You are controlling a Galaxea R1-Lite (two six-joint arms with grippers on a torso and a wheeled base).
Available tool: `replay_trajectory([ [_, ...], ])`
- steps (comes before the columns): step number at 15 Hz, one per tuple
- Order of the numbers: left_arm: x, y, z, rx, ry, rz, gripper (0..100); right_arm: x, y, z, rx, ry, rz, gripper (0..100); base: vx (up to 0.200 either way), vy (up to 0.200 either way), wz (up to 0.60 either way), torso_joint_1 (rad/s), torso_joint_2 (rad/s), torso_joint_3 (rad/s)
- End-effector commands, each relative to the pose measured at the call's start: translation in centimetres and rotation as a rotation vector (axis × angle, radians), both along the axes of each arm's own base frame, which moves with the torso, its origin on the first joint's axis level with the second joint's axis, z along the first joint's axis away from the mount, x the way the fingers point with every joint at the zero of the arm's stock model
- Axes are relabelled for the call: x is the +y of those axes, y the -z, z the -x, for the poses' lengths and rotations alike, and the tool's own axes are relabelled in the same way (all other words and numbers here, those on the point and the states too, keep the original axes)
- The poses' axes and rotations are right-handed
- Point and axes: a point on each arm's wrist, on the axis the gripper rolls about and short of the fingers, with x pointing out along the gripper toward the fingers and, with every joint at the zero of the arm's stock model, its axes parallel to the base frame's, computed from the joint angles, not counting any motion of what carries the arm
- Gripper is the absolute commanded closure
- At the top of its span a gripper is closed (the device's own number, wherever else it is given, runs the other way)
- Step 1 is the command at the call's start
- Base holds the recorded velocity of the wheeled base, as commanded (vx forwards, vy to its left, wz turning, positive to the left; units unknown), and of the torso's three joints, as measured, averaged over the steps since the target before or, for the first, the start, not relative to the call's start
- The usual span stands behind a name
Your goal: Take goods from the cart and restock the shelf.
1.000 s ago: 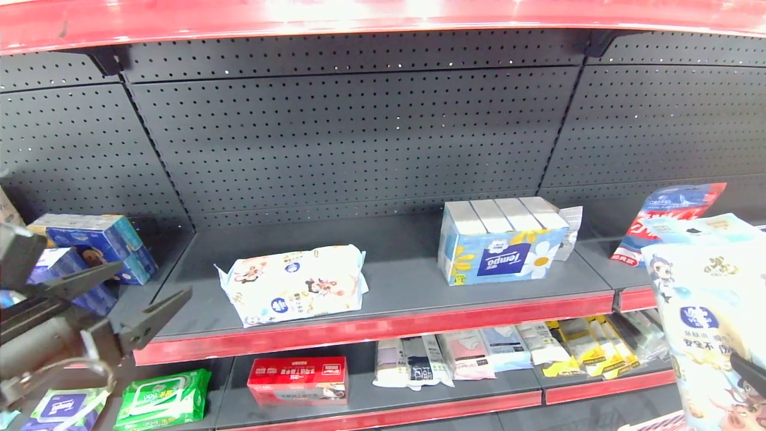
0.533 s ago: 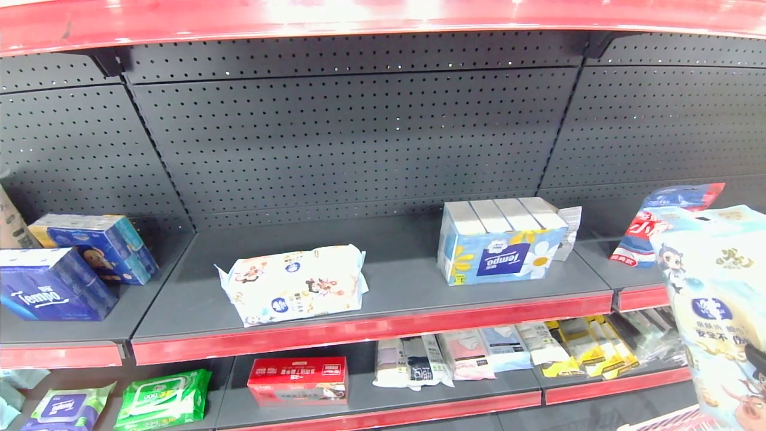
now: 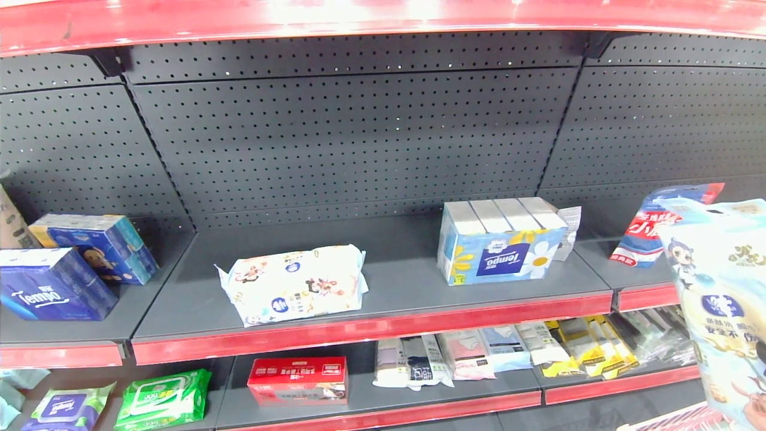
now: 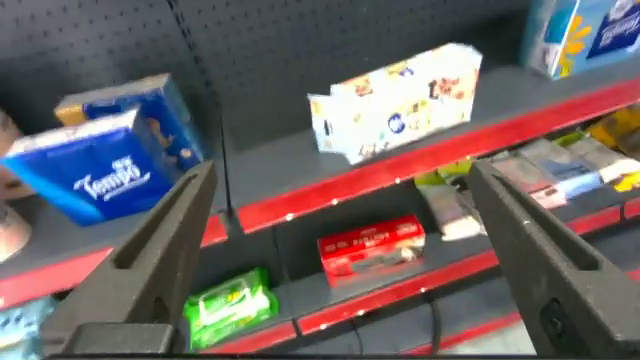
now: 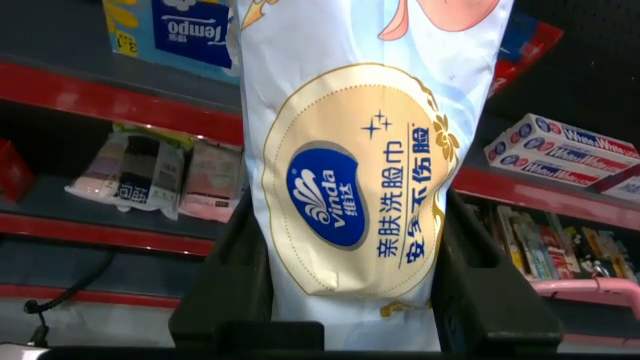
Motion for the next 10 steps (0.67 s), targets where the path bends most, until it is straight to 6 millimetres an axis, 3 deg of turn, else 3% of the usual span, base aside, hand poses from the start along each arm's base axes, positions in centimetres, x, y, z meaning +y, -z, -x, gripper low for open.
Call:
replay_trajectory([
  [1, 0.1, 0.2, 0.4, -0.012, -0.026, 0.002, 0, 0.0, -0.1, 0.0, -0.007, 0.000, 0.001, 100, 0.000, 0.000, 0.00, 0.000, 0.00, 0.000],
  [4, 0.4, 0.8, 0.2, 0.026, -0.158, 0.023, 0, 0.0, -0.2, 0.0, -0.011, -0.002, 0.001, 100, 0.000, 0.000, 0.00, 0.000, 0.00, 0.000],
  [10, 0.0, 2.5, -0.5, 0.076, -0.106, 0.020, 0, 0.0, -1.3, -0.2, -0.039, -0.004, 0.003, 100, 0.000, 0.000, 0.00, 0.000, 0.00, 0.000],
])
